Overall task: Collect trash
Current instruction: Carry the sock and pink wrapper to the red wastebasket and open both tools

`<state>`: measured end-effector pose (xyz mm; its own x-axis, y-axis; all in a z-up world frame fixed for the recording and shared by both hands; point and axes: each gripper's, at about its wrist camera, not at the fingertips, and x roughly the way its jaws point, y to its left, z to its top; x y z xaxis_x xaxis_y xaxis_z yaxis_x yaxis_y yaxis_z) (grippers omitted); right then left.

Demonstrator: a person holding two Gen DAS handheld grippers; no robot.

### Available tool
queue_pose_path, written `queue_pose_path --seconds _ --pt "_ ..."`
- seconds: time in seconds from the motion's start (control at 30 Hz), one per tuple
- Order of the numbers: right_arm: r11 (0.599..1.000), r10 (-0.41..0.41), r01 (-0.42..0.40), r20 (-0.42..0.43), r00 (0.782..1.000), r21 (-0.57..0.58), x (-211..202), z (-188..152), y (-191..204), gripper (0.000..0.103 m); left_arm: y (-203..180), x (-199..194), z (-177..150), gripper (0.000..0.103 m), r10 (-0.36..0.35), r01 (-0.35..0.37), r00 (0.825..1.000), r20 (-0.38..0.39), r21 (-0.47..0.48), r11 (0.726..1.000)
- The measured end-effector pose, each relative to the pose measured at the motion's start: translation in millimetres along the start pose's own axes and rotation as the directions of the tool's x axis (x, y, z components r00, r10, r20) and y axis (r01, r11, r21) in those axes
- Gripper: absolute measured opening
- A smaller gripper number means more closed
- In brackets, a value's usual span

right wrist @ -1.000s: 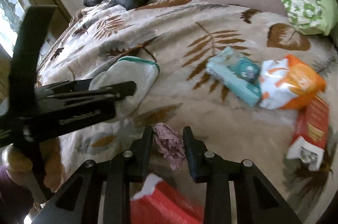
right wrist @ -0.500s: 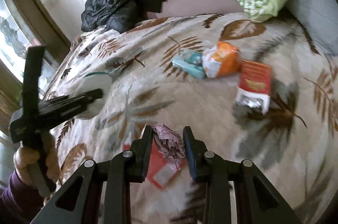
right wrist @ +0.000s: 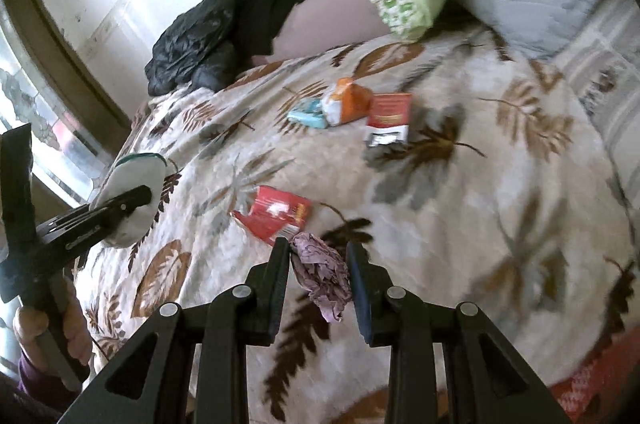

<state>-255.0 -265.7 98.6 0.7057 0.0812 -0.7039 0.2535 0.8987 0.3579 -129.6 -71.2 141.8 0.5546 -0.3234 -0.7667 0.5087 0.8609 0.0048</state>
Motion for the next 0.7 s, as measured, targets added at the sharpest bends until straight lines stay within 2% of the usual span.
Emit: queue_pose_path --seconds 0.2,0.33,0.53,0.7 --pt "0.999 -0.038 0.036 0.063 0.997 0.033 -43 -14 -15 0.031 -45 -28 -10 0.019 -0.047 0.044 0.998 0.036 0.081 0.996" --pt "0.996 -0.085 0.082 0.098 0.992 0.037 -68 -28 -25 0.031 -82 -43 -18 0.019 -0.096 0.088 0.994 0.048 0.16 0.983" --pt "0.983 -0.156 0.141 0.125 0.98 0.121 -107 -54 -62 0.031 -137 -49 -30 0.019 -0.177 0.166 0.984 0.022 0.258 0.952" --pt "0.954 -0.241 0.208 0.136 0.961 0.218 -141 -76 -104 0.031 -186 -52 -38 0.019 -0.257 0.249 0.966 -0.018 0.321 0.914"
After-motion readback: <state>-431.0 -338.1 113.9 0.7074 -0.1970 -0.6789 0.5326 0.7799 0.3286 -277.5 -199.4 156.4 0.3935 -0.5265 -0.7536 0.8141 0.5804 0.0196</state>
